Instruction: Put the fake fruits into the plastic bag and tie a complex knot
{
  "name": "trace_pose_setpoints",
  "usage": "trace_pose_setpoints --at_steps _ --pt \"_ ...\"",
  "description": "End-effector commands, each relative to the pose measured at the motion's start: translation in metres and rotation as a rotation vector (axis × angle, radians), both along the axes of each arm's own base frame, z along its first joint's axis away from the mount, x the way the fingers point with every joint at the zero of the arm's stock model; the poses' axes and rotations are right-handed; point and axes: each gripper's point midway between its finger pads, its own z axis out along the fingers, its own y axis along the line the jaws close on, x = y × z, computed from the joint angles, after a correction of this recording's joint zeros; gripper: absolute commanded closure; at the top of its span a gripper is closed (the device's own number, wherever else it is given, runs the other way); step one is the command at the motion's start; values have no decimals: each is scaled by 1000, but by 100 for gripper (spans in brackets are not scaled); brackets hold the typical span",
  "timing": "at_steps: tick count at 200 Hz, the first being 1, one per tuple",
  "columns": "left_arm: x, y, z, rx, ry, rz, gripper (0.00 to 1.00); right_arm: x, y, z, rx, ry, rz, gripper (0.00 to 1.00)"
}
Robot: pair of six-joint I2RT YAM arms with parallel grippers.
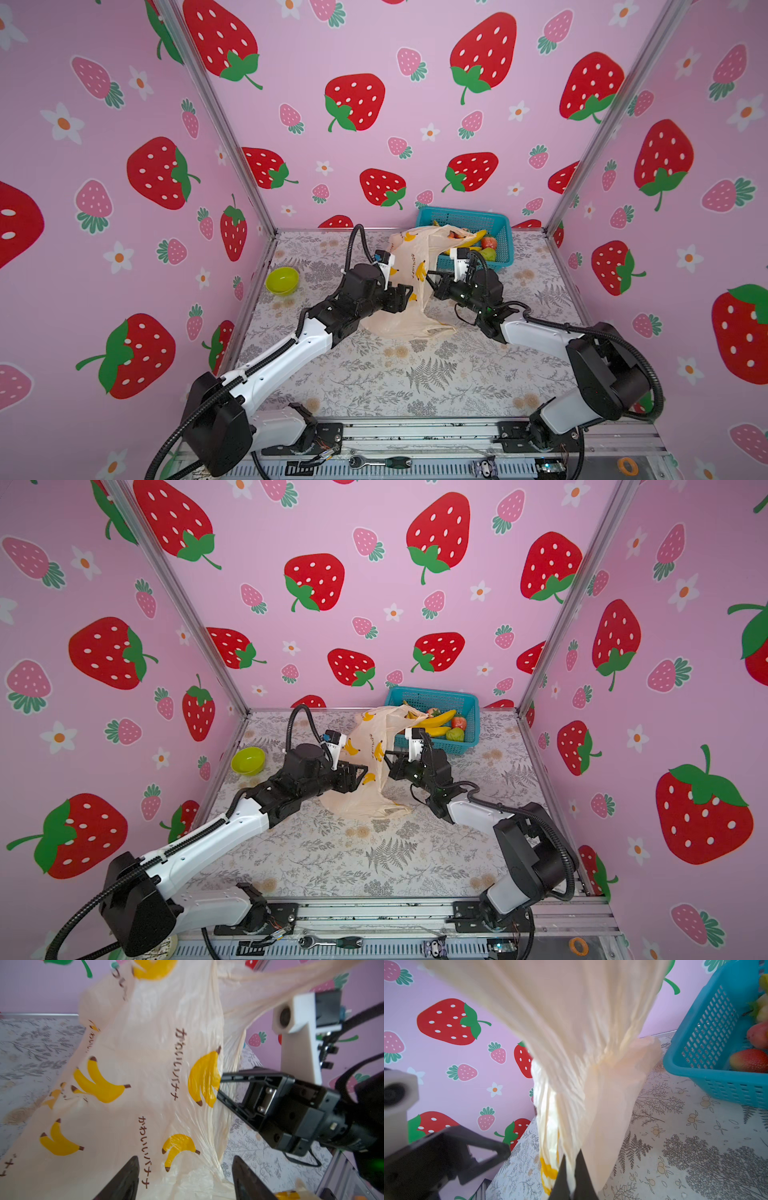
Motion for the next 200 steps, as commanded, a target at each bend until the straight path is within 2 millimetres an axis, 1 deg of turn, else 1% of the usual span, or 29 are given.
trace_pose_setpoints --at_steps 1,6,11,27,59,74,84,86,93,126,158,178,200 --pt "-4 -14 -3 15 23 -59 27 -2 4 9 57 -4 24 100" --pt "-3 -15 -4 19 27 -60 27 -2 5 8 55 -4 27 100" --pt "-5 -21 -5 11 37 -88 27 -3 5 9 55 -5 29 100" --pt "0 -27 -7 28 48 -106 26 -3 5 7 50 -3 32 100" --pt "13 -40 -13 46 70 -120 24 -5 4 4 45 0 31 100" --pt "19 -42 -17 59 76 -109 24 -4 4 2 41 1 29 100" --pt "23 -41 -22 75 84 -88 24 -5 4 3 40 -1 31 100" --pt "27 -38 -22 88 77 -64 24 -5 4 2 40 0 31 100" --pt "30 -35 -25 106 72 -44 24 -5 4 2 37 -1 31 100" --pt "48 -20 -27 178 30 57 28 -4 4 -2 15 -7 29 100" --pt "60 -20 -34 245 31 75 29 -6 6 -5 4 -4 44 100" --pt "67 -19 -35 269 27 96 30 -7 7 -6 -17 -8 48 100" --pt "73 -18 -34 289 16 115 35 -8 8 -7 -36 -12 47 100"
